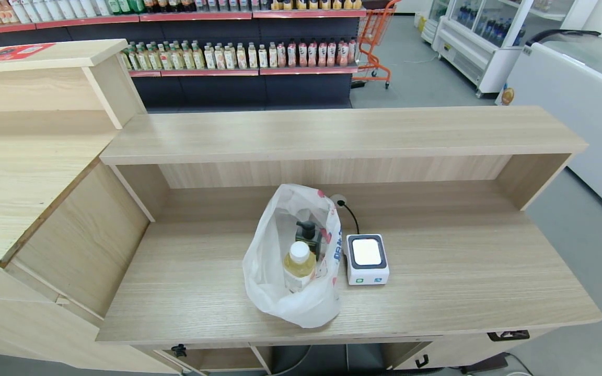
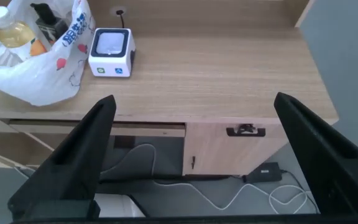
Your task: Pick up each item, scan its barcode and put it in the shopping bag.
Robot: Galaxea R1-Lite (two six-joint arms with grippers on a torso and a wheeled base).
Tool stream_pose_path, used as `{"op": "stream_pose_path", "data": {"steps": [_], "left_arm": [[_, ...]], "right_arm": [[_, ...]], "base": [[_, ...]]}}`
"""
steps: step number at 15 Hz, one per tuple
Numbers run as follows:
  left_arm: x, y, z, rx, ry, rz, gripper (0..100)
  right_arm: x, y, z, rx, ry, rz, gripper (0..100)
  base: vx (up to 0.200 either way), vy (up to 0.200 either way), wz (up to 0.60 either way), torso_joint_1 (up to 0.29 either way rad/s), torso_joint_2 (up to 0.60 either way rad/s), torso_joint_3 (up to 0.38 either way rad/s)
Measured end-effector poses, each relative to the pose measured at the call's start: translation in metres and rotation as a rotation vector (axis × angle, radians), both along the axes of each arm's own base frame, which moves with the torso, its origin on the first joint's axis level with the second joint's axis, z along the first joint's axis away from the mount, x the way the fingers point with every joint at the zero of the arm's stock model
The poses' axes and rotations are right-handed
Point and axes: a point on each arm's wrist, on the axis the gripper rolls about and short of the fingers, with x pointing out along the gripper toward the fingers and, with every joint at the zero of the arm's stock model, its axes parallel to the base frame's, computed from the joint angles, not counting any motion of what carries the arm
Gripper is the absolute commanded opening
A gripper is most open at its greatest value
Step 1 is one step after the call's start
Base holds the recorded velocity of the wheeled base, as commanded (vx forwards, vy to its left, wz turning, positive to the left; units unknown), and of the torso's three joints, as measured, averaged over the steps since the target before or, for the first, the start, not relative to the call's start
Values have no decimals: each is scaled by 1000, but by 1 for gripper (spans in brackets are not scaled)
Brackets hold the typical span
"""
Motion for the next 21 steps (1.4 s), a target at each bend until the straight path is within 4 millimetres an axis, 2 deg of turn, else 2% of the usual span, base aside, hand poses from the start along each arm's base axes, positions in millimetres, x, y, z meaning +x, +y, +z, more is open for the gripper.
{"op": "stream_pose_path", "data": {"steps": [10,20,21], "left_arm": [[0,0,0,0,0,0,100],[0,0,0,8,0,-2,100],[0,0,0,3,0,-1,100]], "right_arm": [[0,0,0,7,-4,-2,100],[0,0,0,10,-3,-3,100],[0,0,0,11,-2,-2,100]], "base": [[0,0,0,0,0,0],[0,-200,0,5,3,2],[0,0,0,0,0,0]]}}
